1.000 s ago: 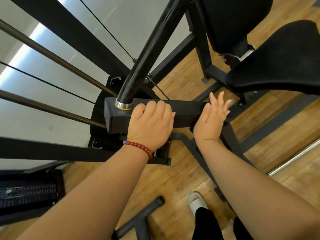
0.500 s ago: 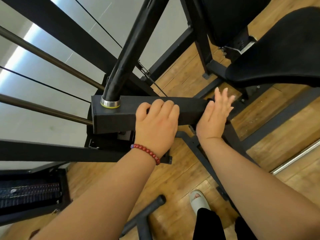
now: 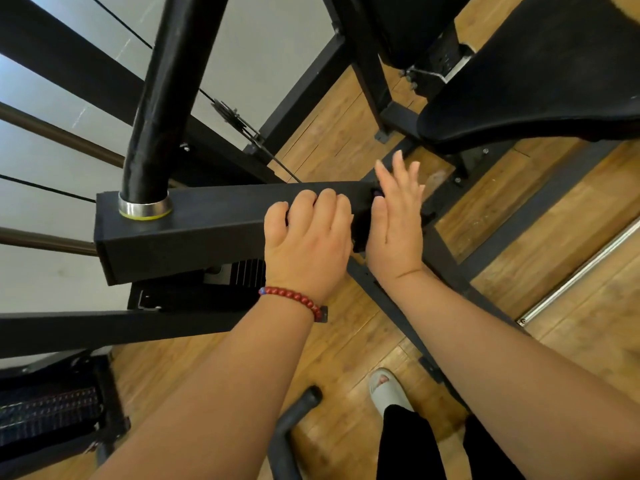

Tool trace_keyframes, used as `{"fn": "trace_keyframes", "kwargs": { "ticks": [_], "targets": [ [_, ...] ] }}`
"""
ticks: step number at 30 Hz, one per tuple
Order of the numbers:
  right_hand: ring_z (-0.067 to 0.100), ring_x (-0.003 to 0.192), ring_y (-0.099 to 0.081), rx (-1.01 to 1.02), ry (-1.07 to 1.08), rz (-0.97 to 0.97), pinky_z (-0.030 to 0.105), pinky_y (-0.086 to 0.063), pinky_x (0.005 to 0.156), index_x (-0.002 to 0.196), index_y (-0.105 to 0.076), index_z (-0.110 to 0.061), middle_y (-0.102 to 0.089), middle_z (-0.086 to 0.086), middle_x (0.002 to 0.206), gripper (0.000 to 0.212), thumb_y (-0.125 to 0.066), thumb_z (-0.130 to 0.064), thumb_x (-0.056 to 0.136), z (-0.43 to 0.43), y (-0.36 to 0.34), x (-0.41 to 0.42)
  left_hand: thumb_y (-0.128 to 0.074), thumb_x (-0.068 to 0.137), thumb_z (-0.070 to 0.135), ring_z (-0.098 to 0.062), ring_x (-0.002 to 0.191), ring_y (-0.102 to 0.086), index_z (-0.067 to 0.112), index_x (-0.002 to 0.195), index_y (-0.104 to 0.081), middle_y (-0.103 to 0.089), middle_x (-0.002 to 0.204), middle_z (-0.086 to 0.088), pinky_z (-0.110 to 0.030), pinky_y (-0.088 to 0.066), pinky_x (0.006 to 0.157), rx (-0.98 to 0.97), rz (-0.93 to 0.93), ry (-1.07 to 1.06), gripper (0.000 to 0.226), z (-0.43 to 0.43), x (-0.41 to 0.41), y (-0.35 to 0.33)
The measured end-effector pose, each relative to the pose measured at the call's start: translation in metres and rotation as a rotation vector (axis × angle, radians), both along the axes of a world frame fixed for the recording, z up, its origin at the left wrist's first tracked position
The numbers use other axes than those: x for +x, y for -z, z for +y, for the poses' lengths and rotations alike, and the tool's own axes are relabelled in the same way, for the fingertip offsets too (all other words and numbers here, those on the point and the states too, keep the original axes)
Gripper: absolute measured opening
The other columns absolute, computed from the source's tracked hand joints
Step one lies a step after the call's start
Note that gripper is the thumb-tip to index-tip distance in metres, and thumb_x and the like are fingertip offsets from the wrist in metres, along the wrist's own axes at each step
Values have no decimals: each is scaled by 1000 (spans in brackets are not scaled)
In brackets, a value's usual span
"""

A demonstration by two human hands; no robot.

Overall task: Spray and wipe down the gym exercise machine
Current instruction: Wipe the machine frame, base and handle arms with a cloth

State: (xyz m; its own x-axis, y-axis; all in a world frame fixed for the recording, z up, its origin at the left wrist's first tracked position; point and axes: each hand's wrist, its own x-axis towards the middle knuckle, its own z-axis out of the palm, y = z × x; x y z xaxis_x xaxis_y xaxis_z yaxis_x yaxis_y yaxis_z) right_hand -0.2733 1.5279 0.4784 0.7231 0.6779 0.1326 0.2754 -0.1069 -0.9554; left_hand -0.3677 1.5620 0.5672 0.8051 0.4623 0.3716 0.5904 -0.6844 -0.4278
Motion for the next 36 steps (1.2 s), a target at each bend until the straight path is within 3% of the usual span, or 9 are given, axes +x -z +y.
{"fn": "trace_keyframes", "kwargs": {
  "ticks": [5, 10, 14, 17, 22, 25, 30, 33, 36],
  "targets": [
    [26, 150, -11, -25, 25, 7, 34, 4, 119, 148, -37, -14, -26, 10, 159, 57, -14, -40, 103, 2, 17, 10, -58, 89, 22, -26, 87, -60, 14, 97, -58, -64, 91, -3, -40, -31, 85, -3, 11, -5, 11, 0, 1, 0],
    [23, 150, -9, -193, 265, 325, 46, -2, 122, 150, -35, -16, -25, 6, 160, 59, -11, -39, 102, -3, 47, 19, -52, 85, 19, -26, 87, -54, 12, 98, -48, -64, 88, -7, -40, -31, 81, -7, -69, 29, 15, 0, 4, 1],
    [22, 150, -4, -68, 161, 176, 27, 9, 119, 149, -36, -19, -22, 7, 161, 50, -15, -33, 106, 5, 18, 6, -54, 88, 20, -23, 90, -56, 18, 96, -64, -65, 92, 0, -39, -30, 84, 46, 40, -21, 13, 0, 4, 3],
    [13, 147, -6, -3, 97, 95, 18, 8, 117, 148, -37, -17, -26, 9, 159, 55, -14, -38, 103, 3, 19, 6, -56, 88, 21, -23, 89, -58, 20, 93, -67, -65, 92, 2, -38, -30, 85, 77, 64, -41, 13, -1, 6, 0],
    [14, 149, -10, -113, 224, 355, 37, -1, 123, 145, -43, -15, -31, 7, 158, 53, -12, -32, 105, -6, 70, 23, -53, 87, 18, -23, 95, -50, 15, 101, -57, -66, 94, -4, -40, -30, 87, -12, -33, 1, 15, 1, 4, 7],
    [17, 151, -7, -147, 252, 444, 36, 0, 122, 144, -43, -16, -28, 5, 159, 47, -15, -27, 108, -8, 74, 22, -52, 89, 20, -25, 99, -55, 15, 103, -63, -67, 99, -3, -43, -33, 93, -43, -34, -11, 19, 0, 4, 9],
    [20, 150, -9, 10, 200, 288, 25, 4, 119, 144, -44, -15, -30, 6, 158, 44, -21, -26, 108, 3, 44, 11, -42, 94, 20, -31, 112, -58, 9, 119, -63, -66, 117, -8, -50, -43, 101, -210, -44, 3, 34, -2, 2, 13],
    [22, 149, -16, 43, 160, 186, 31, -4, 121, 144, -43, -12, -36, 10, 155, 51, -18, -32, 105, -1, 51, 14, -49, 95, 21, -30, 117, -53, 11, 124, -59, -63, 121, -7, -48, -40, 106, -144, -21, 7, 33, -7, 4, 26],
    [22, 147, -22, 7, 205, 236, 35, -10, 123, 143, -45, -10, -40, 11, 152, 49, -18, -26, 105, -3, 67, 16, -51, 96, 25, -29, 120, -51, 13, 127, -58, -61, 121, -7, -46, -30, 112, -80, -10, -12, 33, -11, 7, 36]
  ]
}}
